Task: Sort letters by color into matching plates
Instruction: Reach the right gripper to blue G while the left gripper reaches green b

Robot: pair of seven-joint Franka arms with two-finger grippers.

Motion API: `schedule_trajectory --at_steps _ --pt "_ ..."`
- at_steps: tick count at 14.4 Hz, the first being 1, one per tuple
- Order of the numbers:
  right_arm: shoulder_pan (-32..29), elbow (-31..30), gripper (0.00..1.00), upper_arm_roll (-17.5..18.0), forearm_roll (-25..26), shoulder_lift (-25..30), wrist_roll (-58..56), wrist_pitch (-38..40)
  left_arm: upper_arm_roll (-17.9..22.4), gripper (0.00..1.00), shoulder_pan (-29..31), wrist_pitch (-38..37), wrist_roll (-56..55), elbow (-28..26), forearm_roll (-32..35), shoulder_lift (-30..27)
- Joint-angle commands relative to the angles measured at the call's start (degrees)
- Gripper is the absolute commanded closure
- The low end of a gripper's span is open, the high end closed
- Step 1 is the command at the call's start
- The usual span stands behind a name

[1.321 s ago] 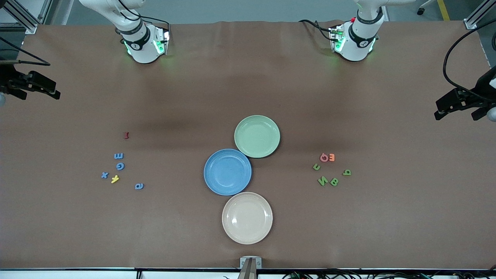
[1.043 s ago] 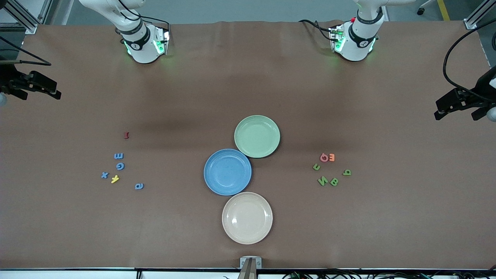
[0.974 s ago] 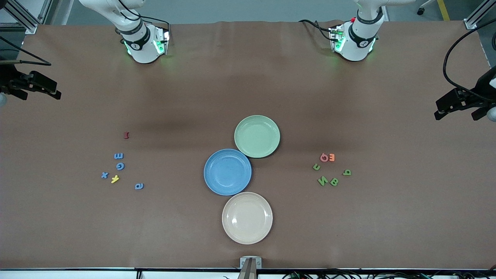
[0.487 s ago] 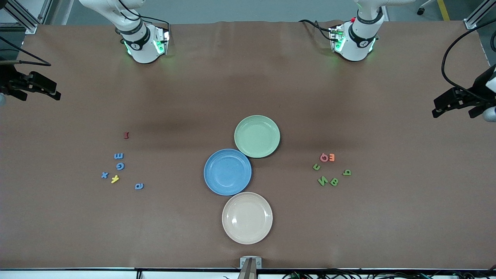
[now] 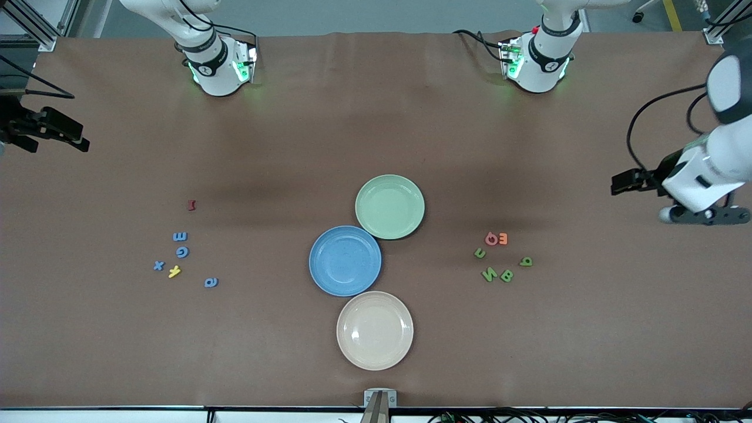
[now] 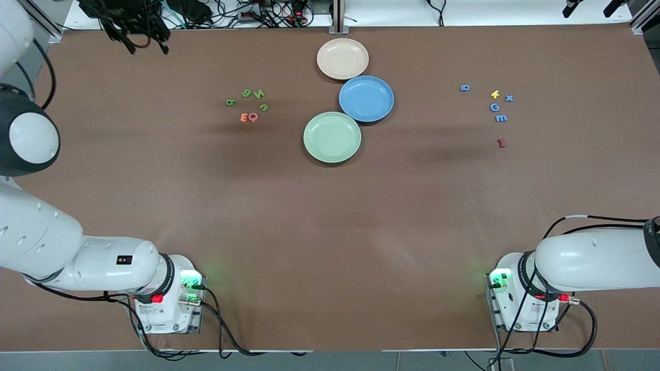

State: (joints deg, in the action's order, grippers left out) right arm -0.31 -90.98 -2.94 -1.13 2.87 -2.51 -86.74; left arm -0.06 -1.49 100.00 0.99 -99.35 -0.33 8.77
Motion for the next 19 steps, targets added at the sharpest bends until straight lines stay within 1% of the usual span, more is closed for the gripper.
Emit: schedule_trajectory --at_steps 1,2,3,4,6,8,9,11,12,14,16,17,19 --pt "-0.8 1.2 0.00 -0.2 -0.5 -3.2 0.2 -0.9 -0.1 0.00 -0.1 7.8 -0.3 -7.6 -0.9 -0.6" --pt "-1.2 1.5 0.00 -0.2 -0.6 -6.0 0.0 -3.2 -0.5 0.00 -0.1 10.9 -0.2 -9.8 -0.9 0.1" --pt "-1.2 1.5 0.00 -0.1 -0.6 -7.7 -0.1 -5.5 -0.6 0.00 -0.1 12.9 -0.2 -11.0 -0.9 1.1" --pt "-1.1 1.5 0.00 -0.2 -0.4 -8.9 -0.2 -6.7 -0.9 0.00 -0.2 14.2 -0.3 -11.3 -0.9 2.7" --pt "-0.9 1.7 0.00 -0.2 0.3 -14.4 -0.3 -8.4 -2.2 0.00 -0.4 17.5 -0.9 -11.3 -0.9 6.1" --pt "-1.1 0.6 0.00 -0.1 0.2 -16.5 -0.2 -11.8 -3.1 0.00 -1.5 22.2 -5.1 -11.2 -0.6 9.9" --pt "-1.0 -1.1 0.00 -0.1 -0.3 -18.0 0.2 -14.2 -3.0 0.00 -2.9 24.5 -6.9 -11.1 -0.2 12.0" --pt "-0.8 -6.5 0.00 -0.1 -0.3 -18.4 0.5 -21.9 -3.0 0.00 -3.6 29.3 -8.5 -11.0 -0.2 14.9" --pt "-1.0 -10.6 0.00 -0.1 -0.3 -18.7 0.5 -27.7 -3.0 0.00 -3.8 30.9 -8.5 -10.9 -0.2 16.3" --pt "-1.0 -15.3 0.01 -0.1 -0.4 -19.9 0.6 -35.2 -3.0 0.00 -3.9 32.5 -8.5 -10.0 -0.1 18.6" --pt "-1.1 -16.3 0.20 -0.1 -1.1 -22.9 0.6 -39.5 -3.0 0.02 -3.9 35.3 -8.6 -9.3 -0.2 20.9" --pt "-1.2 -16.3 0.22 -0.1 -1.4 -24.4 0.6 -41.1 -3.0 0.05 -3.9 36.3 -8.9 -8.7 -0.1 22.2" --pt "-1.2 -16.6 0.22 -0.1 -1.6 -27.5 0.5 -45.3 -3.0 0.07 -4.4 36.8 -9.5 -7.7 -0.1 23.7"
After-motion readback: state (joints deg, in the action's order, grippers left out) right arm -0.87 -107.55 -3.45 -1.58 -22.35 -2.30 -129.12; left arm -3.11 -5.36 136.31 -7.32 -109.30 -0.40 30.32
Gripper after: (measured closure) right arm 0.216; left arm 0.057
